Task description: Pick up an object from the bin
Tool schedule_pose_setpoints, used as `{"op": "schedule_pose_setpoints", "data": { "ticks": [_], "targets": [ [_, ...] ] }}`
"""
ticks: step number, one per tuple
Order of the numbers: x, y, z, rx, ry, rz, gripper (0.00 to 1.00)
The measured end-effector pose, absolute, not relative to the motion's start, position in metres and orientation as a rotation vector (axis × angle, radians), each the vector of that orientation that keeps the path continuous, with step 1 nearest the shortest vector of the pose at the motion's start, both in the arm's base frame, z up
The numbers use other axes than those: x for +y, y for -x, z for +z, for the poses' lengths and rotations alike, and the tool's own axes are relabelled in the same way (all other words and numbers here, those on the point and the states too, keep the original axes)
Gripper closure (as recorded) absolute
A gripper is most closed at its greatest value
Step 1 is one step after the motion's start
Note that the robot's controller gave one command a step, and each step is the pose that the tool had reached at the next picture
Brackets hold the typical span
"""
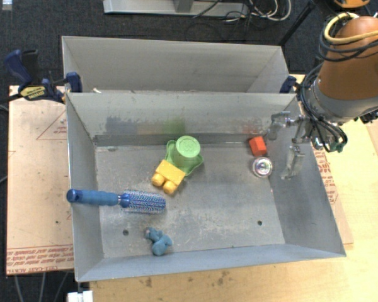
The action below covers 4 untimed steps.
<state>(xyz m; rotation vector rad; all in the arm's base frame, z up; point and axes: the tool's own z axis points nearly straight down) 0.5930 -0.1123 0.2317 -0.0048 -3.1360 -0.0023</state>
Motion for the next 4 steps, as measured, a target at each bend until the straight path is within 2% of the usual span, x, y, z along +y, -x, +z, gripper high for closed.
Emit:
{"op": "schedule_pose_setpoints", "data": {
  "ticks": [1,2,3,4],
  "targets": [
    [-0.143,-0.629,0.067,-3.110,-0.435,-0.006,0.00],
    [-0.153,-0.645,0.102,-3.115,-0.456,0.002,0.00],
    [-0.153,-0.643,0.100,-3.064,-0.714,0.000,0.00],
    [-0.144,-0.655,0.071,-2.959,-1.072,-0.027,0.00]
  ]
}}
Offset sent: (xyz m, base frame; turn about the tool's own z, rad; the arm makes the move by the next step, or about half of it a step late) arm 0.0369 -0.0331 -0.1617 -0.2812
